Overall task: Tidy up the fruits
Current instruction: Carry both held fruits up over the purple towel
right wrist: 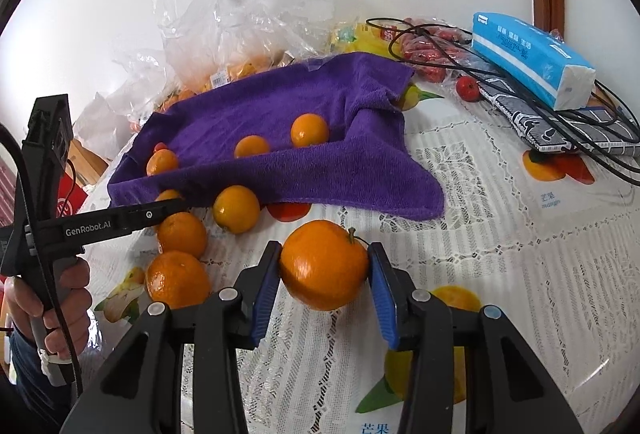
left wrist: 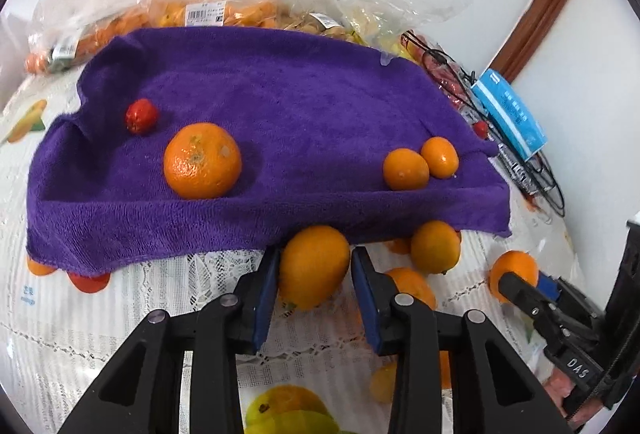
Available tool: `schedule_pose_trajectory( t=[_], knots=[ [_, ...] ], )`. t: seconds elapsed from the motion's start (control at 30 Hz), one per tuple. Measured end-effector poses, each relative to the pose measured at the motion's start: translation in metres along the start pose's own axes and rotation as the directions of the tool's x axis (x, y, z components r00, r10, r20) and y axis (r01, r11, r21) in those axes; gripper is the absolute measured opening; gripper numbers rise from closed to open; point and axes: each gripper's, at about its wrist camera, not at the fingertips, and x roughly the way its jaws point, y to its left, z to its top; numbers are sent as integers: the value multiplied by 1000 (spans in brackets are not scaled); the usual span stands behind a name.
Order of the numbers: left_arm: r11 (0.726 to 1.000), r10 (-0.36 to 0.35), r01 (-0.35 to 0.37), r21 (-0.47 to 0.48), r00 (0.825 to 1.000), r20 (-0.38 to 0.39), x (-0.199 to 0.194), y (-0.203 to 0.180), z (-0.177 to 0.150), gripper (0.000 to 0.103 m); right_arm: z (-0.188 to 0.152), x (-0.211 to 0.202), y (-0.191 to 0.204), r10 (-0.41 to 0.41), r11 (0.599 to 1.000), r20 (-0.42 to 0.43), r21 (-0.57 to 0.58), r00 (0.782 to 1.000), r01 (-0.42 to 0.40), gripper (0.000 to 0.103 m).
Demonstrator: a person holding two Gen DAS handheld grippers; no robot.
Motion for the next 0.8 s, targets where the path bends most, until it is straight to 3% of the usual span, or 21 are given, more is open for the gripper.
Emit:
schedule_pose_trajectory(
  t=[0.43, 0.8],
  knots=[
    [1000, 8, -8, -2, 1000, 29, -21, 9, -4, 33, 3, -10, 2, -3, 999, 33, 34, 999, 2, 43],
    [1000, 20, -21, 5, 991, 134, -73, 18, -1, 33, 29, -45, 32, -47, 999, 112, 12, 993, 46, 43]
  ],
)
